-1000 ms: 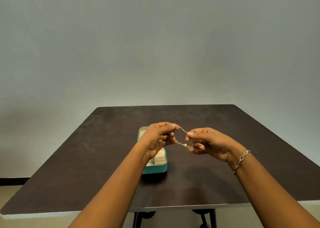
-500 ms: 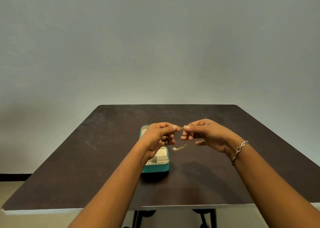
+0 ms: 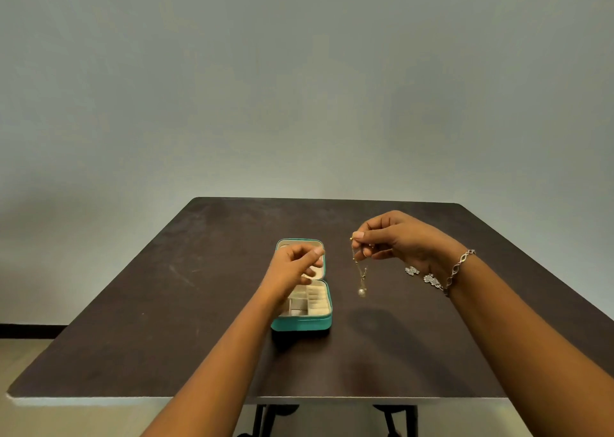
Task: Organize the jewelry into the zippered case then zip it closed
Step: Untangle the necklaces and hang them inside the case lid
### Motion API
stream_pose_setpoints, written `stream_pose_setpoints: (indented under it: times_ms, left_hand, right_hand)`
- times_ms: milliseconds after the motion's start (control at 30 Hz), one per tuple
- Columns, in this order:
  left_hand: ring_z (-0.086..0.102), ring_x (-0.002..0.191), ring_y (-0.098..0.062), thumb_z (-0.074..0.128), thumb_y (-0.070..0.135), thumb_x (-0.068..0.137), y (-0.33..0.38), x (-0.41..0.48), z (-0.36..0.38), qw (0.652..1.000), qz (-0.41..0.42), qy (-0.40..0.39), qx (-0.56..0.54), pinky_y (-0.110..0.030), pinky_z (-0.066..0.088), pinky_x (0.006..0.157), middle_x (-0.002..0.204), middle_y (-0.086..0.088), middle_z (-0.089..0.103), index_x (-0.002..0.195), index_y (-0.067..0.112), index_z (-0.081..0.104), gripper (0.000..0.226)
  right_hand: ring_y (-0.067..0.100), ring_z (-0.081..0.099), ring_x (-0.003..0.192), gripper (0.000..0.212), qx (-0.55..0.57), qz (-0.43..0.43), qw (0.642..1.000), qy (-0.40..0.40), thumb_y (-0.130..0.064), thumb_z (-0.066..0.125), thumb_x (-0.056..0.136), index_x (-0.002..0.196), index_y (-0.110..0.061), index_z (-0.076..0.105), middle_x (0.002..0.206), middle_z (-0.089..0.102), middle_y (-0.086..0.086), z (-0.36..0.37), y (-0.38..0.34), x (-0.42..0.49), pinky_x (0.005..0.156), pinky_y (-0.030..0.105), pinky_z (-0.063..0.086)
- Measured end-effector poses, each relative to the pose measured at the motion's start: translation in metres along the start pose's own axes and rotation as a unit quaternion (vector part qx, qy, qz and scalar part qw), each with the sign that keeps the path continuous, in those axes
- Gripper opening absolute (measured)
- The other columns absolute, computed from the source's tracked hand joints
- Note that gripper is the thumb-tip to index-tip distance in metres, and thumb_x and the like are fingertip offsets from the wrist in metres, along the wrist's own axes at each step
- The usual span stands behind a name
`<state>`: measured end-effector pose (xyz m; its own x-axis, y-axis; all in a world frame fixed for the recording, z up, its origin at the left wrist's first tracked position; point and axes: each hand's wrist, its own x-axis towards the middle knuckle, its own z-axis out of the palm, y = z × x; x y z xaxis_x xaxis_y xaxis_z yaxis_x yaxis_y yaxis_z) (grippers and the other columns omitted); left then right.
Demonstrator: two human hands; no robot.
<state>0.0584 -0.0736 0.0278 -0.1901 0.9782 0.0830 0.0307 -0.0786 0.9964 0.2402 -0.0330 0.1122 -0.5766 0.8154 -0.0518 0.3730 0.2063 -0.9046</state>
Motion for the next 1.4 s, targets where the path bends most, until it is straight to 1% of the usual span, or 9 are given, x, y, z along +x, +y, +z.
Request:
stream_pose_setpoints:
  times_ms: [133, 200, 267, 400, 500, 567, 700, 867, 1400]
  left_hand:
    - [0.059, 0.078, -0.014, 0.057, 0.021, 0.089, -0.031, 0.012, -0.025, 0.973, 0.019, 0.195, 0.119, -0.026, 0.047, 0.065, 0.081, -0.001, 0.066, 0.082, 0.014, 0.064, 0.011]
    - [0.059, 0.084, -0.014, 0.055, 0.024, 0.089, -0.044, 0.013, -0.036, 0.961, 0.0, 0.234, 0.15, -0.027, 0.047, 0.068, 0.092, -0.003, 0.066, 0.087, 0.016, 0.062, 0.011]
    - [0.057, 0.089, -0.013, 0.055, 0.027, 0.09, -0.055, 0.015, -0.043, 0.959, -0.017, 0.229, 0.163, -0.026, 0.045, 0.069, 0.103, -0.005, 0.064, 0.095, 0.016, 0.061, 0.014]
    - [0.055, 0.109, -0.017, 0.055, 0.034, 0.089, -0.07, 0.024, -0.047, 0.966, -0.051, 0.175, 0.184, -0.035, 0.047, 0.092, 0.122, -0.004, 0.059, 0.126, 0.012, 0.05, 0.043]
    - [0.053, 0.116, -0.02, 0.051, 0.04, 0.091, -0.072, 0.034, -0.048, 0.963, -0.071, 0.167, 0.197, -0.045, 0.036, 0.105, 0.12, -0.001, 0.062, 0.131, 0.016, 0.045, 0.047]
    - [0.053, 0.117, -0.019, 0.049, 0.041, 0.092, -0.07, 0.039, -0.047, 0.957, -0.075, 0.172, 0.22, -0.043, 0.027, 0.11, 0.118, 0.0, 0.064, 0.13, 0.017, 0.045, 0.045]
    - [0.056, 0.109, -0.014, 0.053, 0.035, 0.09, -0.072, 0.049, -0.049, 0.957, -0.067, 0.167, 0.227, -0.031, 0.025, 0.098, 0.108, 0.002, 0.067, 0.124, 0.019, 0.053, 0.037]
    - [0.056, 0.109, -0.013, 0.056, 0.029, 0.088, -0.084, 0.055, -0.052, 0.961, -0.028, 0.144, 0.236, -0.046, 0.033, 0.106, 0.114, 0.006, 0.063, 0.122, 0.027, 0.055, 0.033]
    - [0.06, 0.099, -0.014, 0.051, 0.026, 0.09, -0.092, 0.057, -0.051, 0.963, 0.023, 0.12, 0.239, -0.049, 0.043, 0.096, 0.112, 0.007, 0.06, 0.122, 0.031, 0.048, 0.032]
  right_hand:
    - [0.013, 0.062, 0.064, 0.022, 0.018, 0.006, 1.0, 0.0, -0.009, 0.053, 0.089, 0.07, -0.007, 0.064, 0.065, 0.059, 0.008, -0.001, -0.003, 0.006, 0.067, 0.022, 0.05]
    - [0.013, 0.062, 0.064, 0.023, 0.011, 0.01, 1.0, 0.001, -0.009, 0.05, 0.09, 0.071, -0.007, 0.063, 0.065, 0.057, 0.009, 0.0, -0.004, 0.008, 0.07, 0.025, 0.051]
    - [0.014, 0.062, 0.064, 0.025, 0.01, 0.013, 1.0, 0.003, -0.008, 0.048, 0.09, 0.069, -0.007, 0.062, 0.063, 0.055, 0.008, 0.001, -0.004, 0.012, 0.069, 0.027, 0.049]
    - [0.013, 0.061, 0.062, 0.027, 0.01, 0.015, 1.0, 0.005, -0.008, 0.047, 0.091, 0.068, -0.008, 0.061, 0.061, 0.055, 0.006, 0.006, -0.003, 0.021, 0.066, 0.026, 0.048]
    - [0.013, 0.06, 0.062, 0.026, 0.008, 0.019, 1.0, -0.001, -0.01, 0.047, 0.092, 0.07, -0.009, 0.061, 0.06, 0.057, 0.005, 0.009, -0.001, 0.031, 0.068, 0.027, 0.049]
    - [0.013, 0.06, 0.063, 0.026, 0.005, 0.018, 1.0, -0.005, -0.011, 0.046, 0.092, 0.071, -0.009, 0.062, 0.06, 0.058, 0.004, 0.011, 0.0, 0.037, 0.069, 0.027, 0.048]
    - [0.012, 0.059, 0.063, 0.025, 0.003, 0.009, 1.0, -0.01, -0.013, 0.047, 0.093, 0.073, -0.009, 0.062, 0.06, 0.059, 0.001, 0.013, 0.002, 0.049, 0.069, 0.026, 0.048]
    - [0.011, 0.057, 0.065, 0.022, -0.007, -0.006, 1.0, -0.005, -0.015, 0.048, 0.093, 0.077, -0.009, 0.062, 0.061, 0.059, 0.0, 0.018, 0.005, 0.07, 0.065, 0.022, 0.047]
    - [0.011, 0.055, 0.068, 0.022, -0.017, -0.005, 0.999, -0.036, -0.016, 0.047, 0.094, 0.077, -0.011, 0.062, 0.07, 0.062, 0.004, 0.04, 0.027, 0.104, 0.063, 0.019, 0.045]
